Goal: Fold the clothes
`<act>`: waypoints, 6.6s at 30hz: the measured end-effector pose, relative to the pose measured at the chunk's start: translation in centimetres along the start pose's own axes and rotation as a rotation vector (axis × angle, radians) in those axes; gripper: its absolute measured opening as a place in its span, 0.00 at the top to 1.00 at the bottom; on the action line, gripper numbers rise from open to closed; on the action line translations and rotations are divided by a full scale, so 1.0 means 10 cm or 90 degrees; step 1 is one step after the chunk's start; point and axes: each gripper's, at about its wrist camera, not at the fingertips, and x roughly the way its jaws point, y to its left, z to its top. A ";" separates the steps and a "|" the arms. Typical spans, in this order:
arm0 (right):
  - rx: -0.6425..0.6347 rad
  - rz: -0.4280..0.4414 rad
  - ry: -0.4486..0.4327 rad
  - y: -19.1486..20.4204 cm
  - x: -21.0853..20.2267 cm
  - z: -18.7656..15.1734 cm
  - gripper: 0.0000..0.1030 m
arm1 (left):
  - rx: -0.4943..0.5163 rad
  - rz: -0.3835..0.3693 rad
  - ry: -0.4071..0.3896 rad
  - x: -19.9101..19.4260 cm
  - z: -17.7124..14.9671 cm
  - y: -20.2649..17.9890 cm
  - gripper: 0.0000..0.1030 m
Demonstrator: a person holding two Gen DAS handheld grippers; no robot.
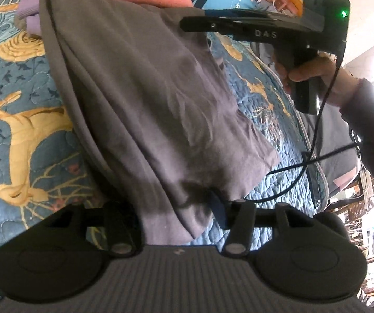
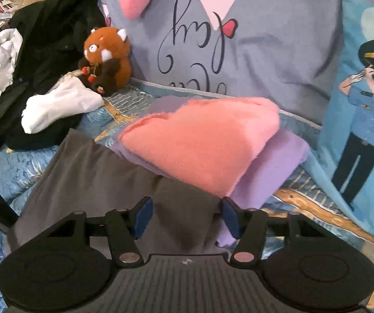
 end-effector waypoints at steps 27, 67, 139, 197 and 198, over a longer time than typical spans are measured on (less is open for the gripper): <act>0.207 -0.151 0.083 -0.25 -0.47 -0.01 0.90 | -0.066 -0.004 -0.026 -0.18 -0.01 0.11 0.78; 0.876 -0.017 -0.265 0.99 -1.04 -2.32 0.07 | -0.614 -0.234 -0.264 0.23 -1.27 0.39 0.10; 0.252 -0.026 -0.117 0.00 -1.03 -1.58 0.34 | 0.090 0.234 -0.093 0.15 0.43 -0.66 0.00; 0.349 0.073 -0.379 0.34 -1.78 -1.69 0.93 | -0.026 0.024 -0.253 -0.53 -0.13 -0.56 0.90; 0.343 0.056 -0.373 0.37 -1.81 -1.69 0.93 | -0.015 0.028 -0.252 -0.57 -0.16 -0.61 0.90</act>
